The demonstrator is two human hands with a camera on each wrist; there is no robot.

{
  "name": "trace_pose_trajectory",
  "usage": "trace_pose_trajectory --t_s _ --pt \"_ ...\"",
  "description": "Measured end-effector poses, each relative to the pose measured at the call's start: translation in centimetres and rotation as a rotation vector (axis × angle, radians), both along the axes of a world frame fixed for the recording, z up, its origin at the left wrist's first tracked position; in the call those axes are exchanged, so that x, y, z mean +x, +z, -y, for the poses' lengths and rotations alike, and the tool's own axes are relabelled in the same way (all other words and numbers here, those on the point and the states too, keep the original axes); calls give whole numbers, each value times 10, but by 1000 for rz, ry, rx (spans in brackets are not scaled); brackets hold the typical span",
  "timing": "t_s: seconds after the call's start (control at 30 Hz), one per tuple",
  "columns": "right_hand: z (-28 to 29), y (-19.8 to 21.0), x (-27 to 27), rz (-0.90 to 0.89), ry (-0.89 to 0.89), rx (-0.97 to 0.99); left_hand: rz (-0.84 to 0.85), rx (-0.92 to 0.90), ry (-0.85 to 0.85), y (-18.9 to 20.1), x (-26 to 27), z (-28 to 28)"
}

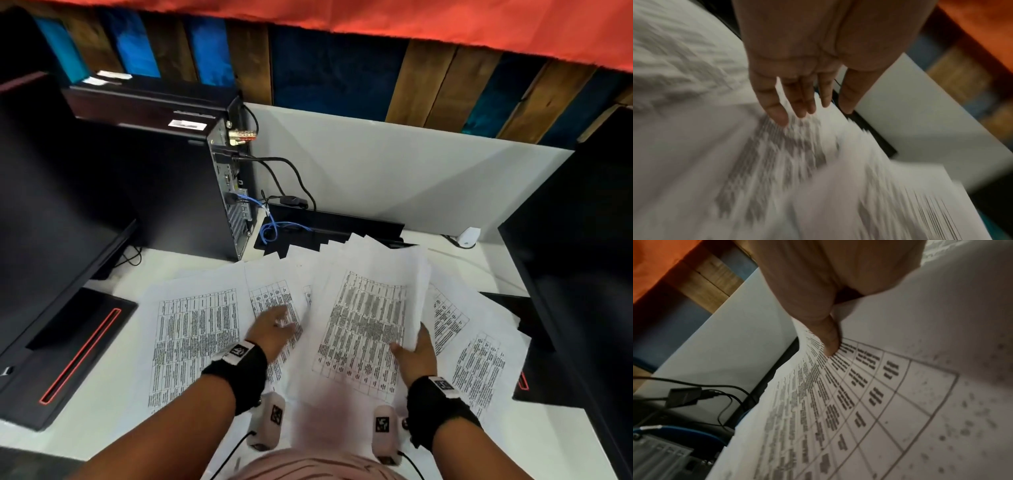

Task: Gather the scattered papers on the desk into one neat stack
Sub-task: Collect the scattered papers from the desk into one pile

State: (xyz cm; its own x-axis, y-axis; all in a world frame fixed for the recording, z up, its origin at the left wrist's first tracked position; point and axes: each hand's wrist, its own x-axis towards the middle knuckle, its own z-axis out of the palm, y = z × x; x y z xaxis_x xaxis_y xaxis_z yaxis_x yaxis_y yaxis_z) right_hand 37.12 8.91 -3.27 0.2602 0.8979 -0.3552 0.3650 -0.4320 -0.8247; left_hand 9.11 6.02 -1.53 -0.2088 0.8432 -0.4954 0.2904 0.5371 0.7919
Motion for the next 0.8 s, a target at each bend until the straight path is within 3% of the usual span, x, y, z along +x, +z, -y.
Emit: trace_pose_trajectory --t_s 0.07,0.13,0.2,0.33,0.43,0.6,0.8 --pt "2 -3 9 14 0 -18 -197 6 243 8 -38 8" --pt "3 -6 17 47 7 -70 -484 -180 383 13 -77 25" --pt "3 -8 21 44 -7 -106 -598 -389 485 14 -104 46" --pt "0 -6 23 36 -95 -121 -600 -530 563 1 -125 77" --pt "-3 0 28 -67 -144 -138 -510 -425 599 -9 -128 81" --pt "-9 24 15 -301 -124 -129 -426 -221 492 -14 -121 79" --pt "-12 13 -39 -121 80 -168 -330 -147 323 -17 -88 69"
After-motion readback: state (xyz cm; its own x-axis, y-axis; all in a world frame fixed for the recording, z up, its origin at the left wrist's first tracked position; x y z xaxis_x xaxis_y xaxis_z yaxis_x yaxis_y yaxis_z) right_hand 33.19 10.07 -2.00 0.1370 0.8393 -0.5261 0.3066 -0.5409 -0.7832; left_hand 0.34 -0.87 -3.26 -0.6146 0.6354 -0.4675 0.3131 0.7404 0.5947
